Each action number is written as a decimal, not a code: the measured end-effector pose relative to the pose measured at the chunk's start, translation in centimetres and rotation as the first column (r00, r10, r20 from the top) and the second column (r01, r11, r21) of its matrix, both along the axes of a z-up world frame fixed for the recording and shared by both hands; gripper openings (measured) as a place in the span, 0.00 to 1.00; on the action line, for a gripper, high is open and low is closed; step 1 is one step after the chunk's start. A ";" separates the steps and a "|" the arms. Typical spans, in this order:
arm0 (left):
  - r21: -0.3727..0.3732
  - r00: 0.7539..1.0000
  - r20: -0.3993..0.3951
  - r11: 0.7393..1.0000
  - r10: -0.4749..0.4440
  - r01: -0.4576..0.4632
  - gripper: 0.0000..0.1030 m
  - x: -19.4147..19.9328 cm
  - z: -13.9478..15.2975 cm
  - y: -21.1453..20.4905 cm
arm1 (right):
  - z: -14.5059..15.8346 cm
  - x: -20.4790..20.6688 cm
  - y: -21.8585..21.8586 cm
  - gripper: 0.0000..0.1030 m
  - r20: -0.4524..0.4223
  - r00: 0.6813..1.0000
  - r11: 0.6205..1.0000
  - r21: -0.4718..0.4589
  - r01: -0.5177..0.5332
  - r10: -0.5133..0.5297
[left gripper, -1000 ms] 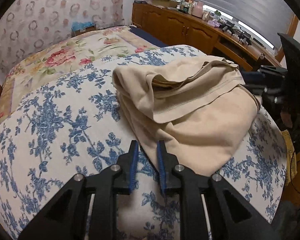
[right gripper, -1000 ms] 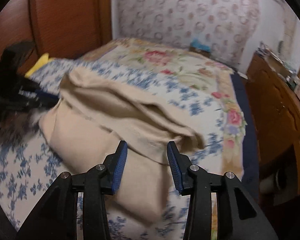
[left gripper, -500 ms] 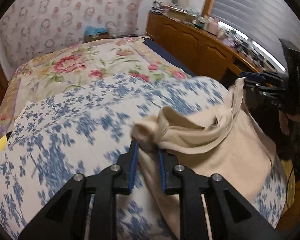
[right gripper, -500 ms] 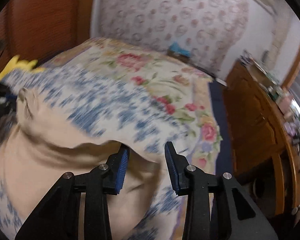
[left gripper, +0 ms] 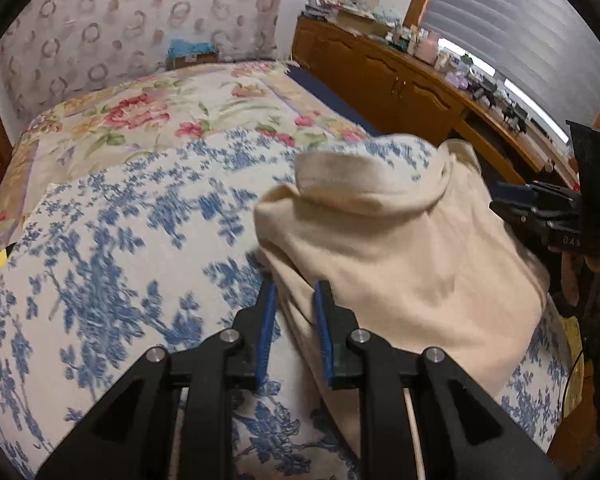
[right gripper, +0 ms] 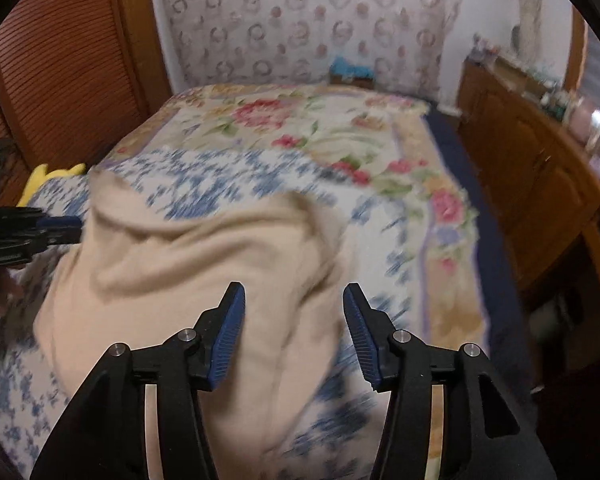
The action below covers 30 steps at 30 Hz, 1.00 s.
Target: Fold small clothes
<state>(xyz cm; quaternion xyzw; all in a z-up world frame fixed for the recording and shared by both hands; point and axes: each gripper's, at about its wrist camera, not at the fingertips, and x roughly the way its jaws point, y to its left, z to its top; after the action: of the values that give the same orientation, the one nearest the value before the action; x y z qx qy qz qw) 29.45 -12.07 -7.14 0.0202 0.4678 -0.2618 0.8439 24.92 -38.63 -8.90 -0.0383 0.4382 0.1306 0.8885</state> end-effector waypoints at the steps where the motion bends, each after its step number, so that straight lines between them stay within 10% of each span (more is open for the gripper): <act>1: 0.012 1.000 -0.009 1.000 0.004 -0.004 0.17 0.1 -0.3 -0.2 | -0.4 -0.1 0.2 0.51 -0.006 1.000 1.000 -0.008 0.008 -0.008; 18: -0.007 0.995 -0.094 0.999 0.030 -0.031 0.27 2.3 -0.9 -2.1 | -2.1 0.9 0.7 0.50 -0.091 0.995 0.991 0.132 -0.035 0.047; 30: -0.130 0.998 -0.057 0.991 -0.034 0.026 0.08 0.9 0.8 -1.4 | -0.4 -0.9 0.8 0.15 -0.009 0.993 0.977 0.181 -0.112 0.115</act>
<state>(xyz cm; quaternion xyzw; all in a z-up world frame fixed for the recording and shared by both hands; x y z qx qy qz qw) 30.40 -13.42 -6.33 -0.0351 0.4741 -0.3048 0.8253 23.99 -37.82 -9.27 0.0187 0.4301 0.2206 0.8752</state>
